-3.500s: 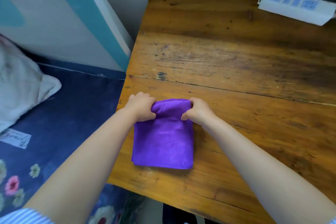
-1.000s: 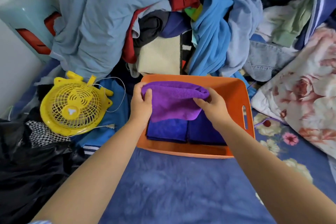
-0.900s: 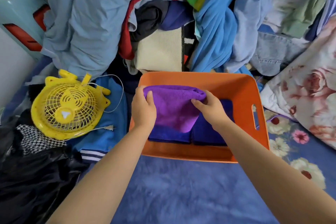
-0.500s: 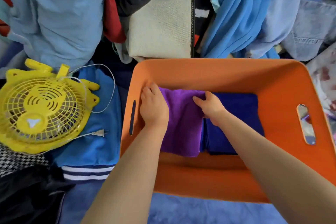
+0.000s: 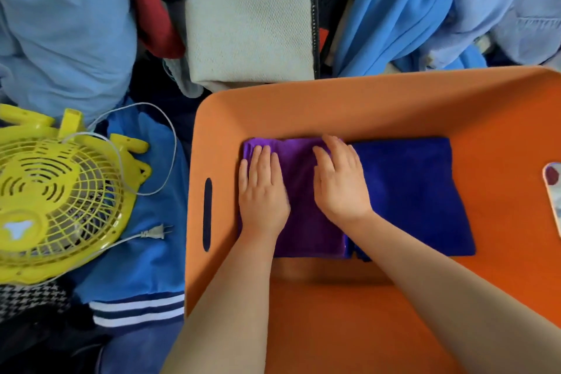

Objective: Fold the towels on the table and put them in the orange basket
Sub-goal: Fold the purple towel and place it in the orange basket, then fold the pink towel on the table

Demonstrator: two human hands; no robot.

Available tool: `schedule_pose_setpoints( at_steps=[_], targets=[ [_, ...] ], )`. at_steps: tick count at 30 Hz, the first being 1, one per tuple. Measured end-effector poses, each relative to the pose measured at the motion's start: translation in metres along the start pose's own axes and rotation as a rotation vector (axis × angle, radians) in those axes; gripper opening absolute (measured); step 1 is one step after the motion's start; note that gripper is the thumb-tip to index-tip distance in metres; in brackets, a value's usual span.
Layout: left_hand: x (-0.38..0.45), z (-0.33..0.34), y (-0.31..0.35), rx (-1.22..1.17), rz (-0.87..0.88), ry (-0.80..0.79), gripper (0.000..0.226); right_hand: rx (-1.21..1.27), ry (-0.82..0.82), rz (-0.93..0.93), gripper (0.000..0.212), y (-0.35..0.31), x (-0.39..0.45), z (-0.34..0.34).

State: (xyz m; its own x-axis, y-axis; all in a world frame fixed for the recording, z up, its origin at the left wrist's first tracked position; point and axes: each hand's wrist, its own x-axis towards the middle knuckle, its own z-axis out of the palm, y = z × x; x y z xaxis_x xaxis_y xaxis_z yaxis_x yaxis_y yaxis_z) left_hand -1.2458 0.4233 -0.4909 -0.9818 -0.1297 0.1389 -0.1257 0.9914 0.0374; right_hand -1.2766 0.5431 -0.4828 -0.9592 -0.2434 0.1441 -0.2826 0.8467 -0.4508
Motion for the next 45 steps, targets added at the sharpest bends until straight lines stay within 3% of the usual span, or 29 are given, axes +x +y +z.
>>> schedule_pose_setpoints(
  at_steps=[3,4,15,23,28,35,45],
  targets=[
    [-0.005,0.013,-0.004,-0.051,-0.073,-0.193,0.059,-0.115,-0.334,-0.010,0.055,0.005,-0.011,0.015],
    [-0.006,0.019,-0.005,-0.073,-0.095,-0.234,0.062,-0.117,-0.378,-0.001,0.058,0.011,-0.012,0.019],
    [-0.001,0.036,-0.001,-0.047,-0.178,-0.383,0.067,-0.154,-0.560,-0.002,0.061,0.026,-0.005,0.027],
    [0.019,-0.037,0.008,0.203,-0.083,-0.572,0.052,-0.277,-0.795,-0.062,0.059,0.019,-0.010,-0.034],
    [0.024,-0.113,0.026,0.302,-0.020,-0.552,0.036,-0.216,-0.643,-0.094,0.044,0.008,-0.010,-0.106],
    [0.001,-0.242,0.082,0.259,0.023,-0.389,0.036,-0.192,-0.289,-0.196,0.026,-0.012,-0.029,-0.245],
    [-0.085,-0.421,0.183,0.164,0.219,-0.051,0.039,-0.367,-0.015,-0.141,0.031,-0.030,-0.141,-0.453]
  ],
)
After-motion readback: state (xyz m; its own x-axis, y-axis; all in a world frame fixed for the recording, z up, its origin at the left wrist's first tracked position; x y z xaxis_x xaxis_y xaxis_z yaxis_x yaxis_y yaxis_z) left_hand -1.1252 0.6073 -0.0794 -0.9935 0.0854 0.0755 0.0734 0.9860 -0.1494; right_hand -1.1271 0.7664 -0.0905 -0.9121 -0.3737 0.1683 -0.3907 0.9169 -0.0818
